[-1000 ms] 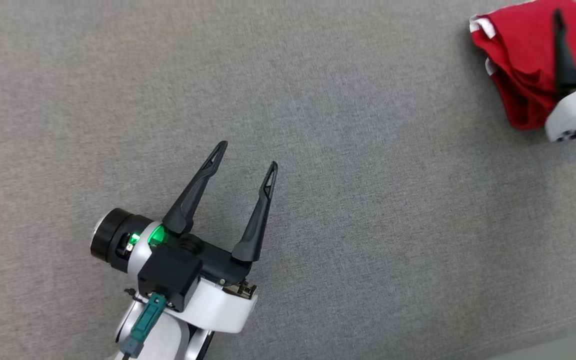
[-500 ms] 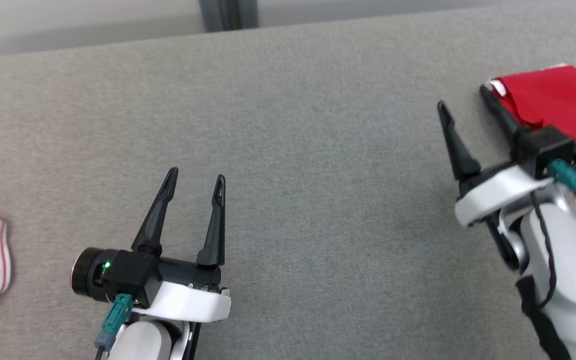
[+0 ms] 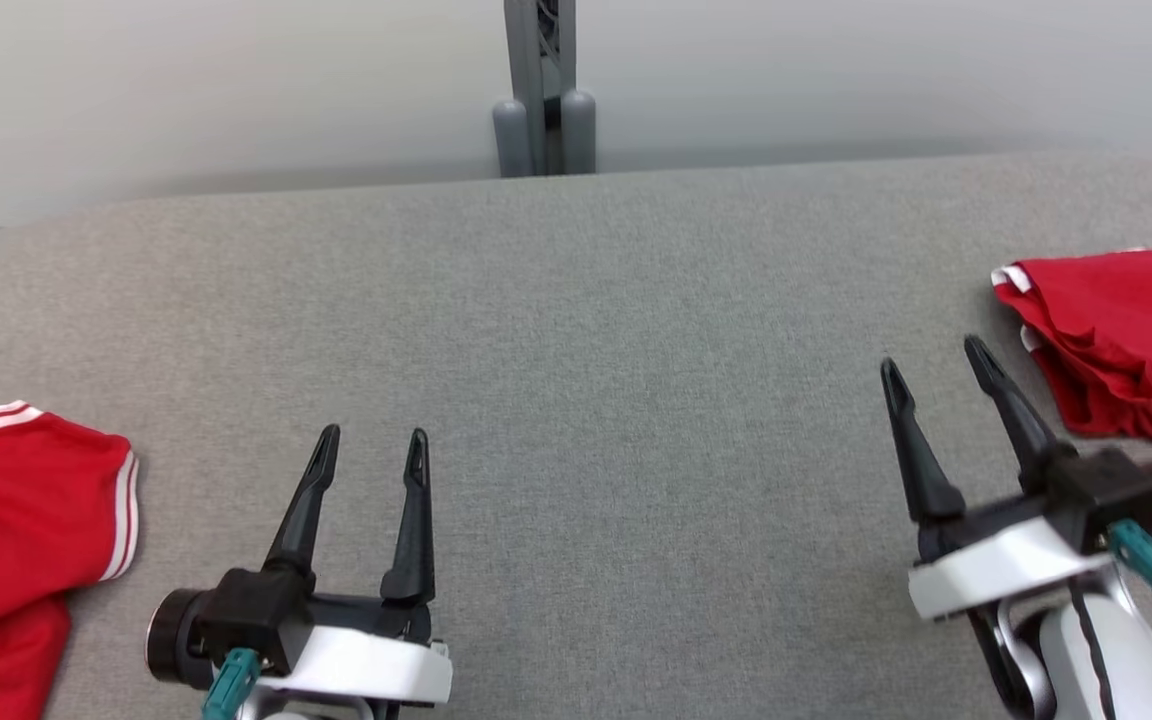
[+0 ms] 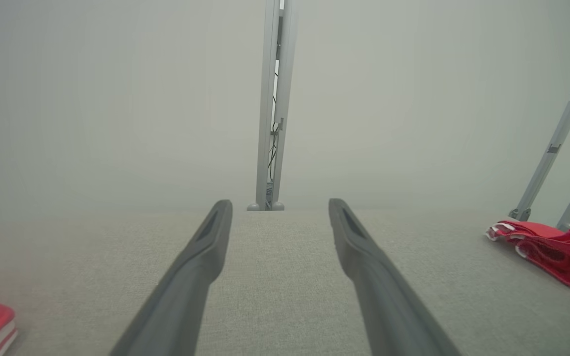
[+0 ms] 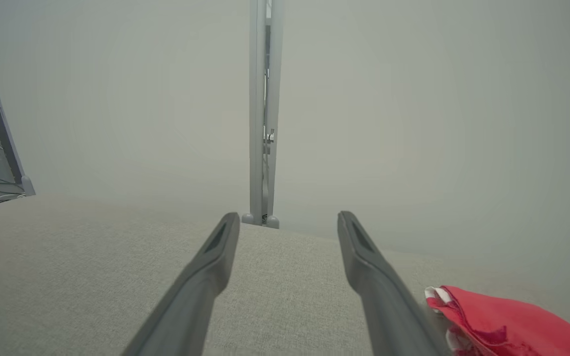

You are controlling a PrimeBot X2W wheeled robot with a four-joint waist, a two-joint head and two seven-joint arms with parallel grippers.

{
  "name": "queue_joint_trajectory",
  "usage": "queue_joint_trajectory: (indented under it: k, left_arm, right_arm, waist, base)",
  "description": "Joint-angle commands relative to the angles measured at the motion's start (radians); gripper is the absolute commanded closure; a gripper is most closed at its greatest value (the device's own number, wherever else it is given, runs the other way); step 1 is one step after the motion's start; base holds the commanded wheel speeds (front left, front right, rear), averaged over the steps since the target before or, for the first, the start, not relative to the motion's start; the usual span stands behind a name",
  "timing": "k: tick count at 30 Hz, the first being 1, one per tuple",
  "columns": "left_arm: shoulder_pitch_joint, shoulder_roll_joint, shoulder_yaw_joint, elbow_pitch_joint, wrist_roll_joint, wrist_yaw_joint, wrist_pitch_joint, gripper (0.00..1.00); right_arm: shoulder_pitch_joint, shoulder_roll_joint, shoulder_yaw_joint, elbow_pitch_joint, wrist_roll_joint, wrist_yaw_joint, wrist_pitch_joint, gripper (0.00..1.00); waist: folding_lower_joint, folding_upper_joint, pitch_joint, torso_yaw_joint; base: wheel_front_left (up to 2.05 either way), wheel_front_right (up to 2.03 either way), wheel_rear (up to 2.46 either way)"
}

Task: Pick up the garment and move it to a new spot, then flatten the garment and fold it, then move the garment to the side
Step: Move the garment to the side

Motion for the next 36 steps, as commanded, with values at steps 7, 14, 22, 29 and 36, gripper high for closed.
queue_joint_trajectory:
  k: [7,14,22,29,36]
  left_arm:
    - [0.063,-0.003,0.041,-0.029,0.035,-0.002,-0.004,0.0]
    - [0.127,-0.007,0.08,-0.056,0.064,-0.006,-0.004,0.0]
    - [0.146,-0.008,0.095,-0.016,0.034,-0.004,-0.004,0.0]
    - [0.15,-0.008,0.098,0.001,0.036,-0.017,-0.004,0.0]
    - [0.127,-0.008,0.104,0.012,0.034,-0.013,-0.004,0.0]
  right_arm:
    - [0.138,0.032,-0.045,-0.073,0.007,0.0,-0.001,0.0]
    - [0.204,0.049,-0.065,-0.079,0.003,0.0,-0.001,0.0]
    - [0.233,0.052,-0.07,-0.09,0.011,0.0,-0.001,0.0]
    - [0.248,0.052,-0.059,-0.089,0.033,0.0,-0.001,0.0]
    - [0.244,0.052,-0.042,-0.083,0.042,0.0,-0.001,0.0]
  waist:
    - [0.0001,0.0,-0.061,0.008]
    - [0.0001,0.0,-0.099,-0.002]
    - [0.0001,0.0,-0.108,-0.001]
    - [0.0001,0.0,-0.112,-0.013]
    - [0.0001,0.0,-0.113,-0.028]
  base:
    - [0.0,0.0,0.0]
    - [0.0,0.0,0.0]
    - [0.0,0.0,0.0]
    - [0.0,0.0,0.0]
    - [0.0,0.0,0.0]
